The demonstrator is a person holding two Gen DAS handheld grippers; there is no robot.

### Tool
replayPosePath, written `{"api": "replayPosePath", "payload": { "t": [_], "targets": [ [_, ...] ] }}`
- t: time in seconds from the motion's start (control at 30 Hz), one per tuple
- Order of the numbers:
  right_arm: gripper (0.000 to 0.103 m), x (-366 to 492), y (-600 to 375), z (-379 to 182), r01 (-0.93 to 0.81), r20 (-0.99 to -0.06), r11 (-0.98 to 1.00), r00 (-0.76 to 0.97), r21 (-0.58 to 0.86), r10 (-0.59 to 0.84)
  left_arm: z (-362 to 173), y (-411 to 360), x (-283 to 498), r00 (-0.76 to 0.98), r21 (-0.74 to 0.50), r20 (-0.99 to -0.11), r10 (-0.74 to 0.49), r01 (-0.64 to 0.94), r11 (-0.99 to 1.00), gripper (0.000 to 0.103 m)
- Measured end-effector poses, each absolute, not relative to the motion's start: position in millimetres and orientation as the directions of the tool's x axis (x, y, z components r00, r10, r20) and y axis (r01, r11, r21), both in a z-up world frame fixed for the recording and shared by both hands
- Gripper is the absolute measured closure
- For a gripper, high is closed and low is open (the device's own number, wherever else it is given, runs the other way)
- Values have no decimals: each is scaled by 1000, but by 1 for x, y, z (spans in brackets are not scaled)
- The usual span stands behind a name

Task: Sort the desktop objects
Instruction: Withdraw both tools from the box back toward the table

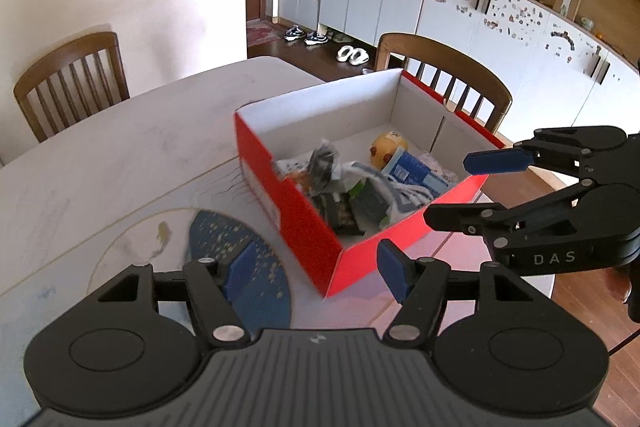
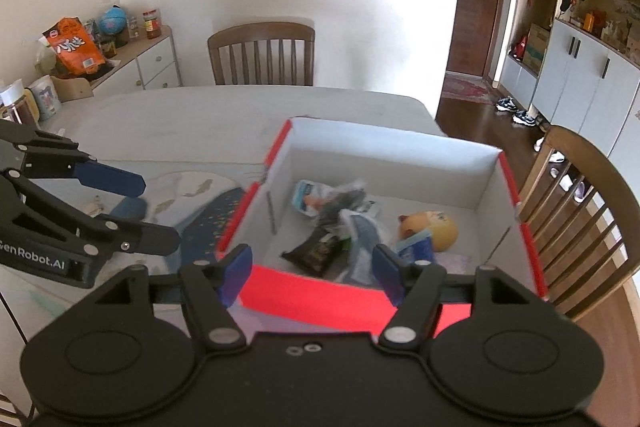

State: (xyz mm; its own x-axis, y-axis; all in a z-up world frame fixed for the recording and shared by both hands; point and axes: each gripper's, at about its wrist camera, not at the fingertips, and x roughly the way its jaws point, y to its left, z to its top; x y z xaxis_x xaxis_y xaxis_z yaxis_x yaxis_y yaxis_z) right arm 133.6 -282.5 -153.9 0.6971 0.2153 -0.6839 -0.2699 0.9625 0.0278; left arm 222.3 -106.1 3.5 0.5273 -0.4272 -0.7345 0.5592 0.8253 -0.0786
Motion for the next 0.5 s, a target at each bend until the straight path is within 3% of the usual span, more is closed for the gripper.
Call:
{"api": "replayPosePath", "payload": {
  "t": [0.5],
  "targets": [
    [29, 103, -197, -161, -356, -674, 933, 678, 49, 294, -2, -11, 213, 551, -77, -729, -405, 523, 849, 33]
  ]
}}
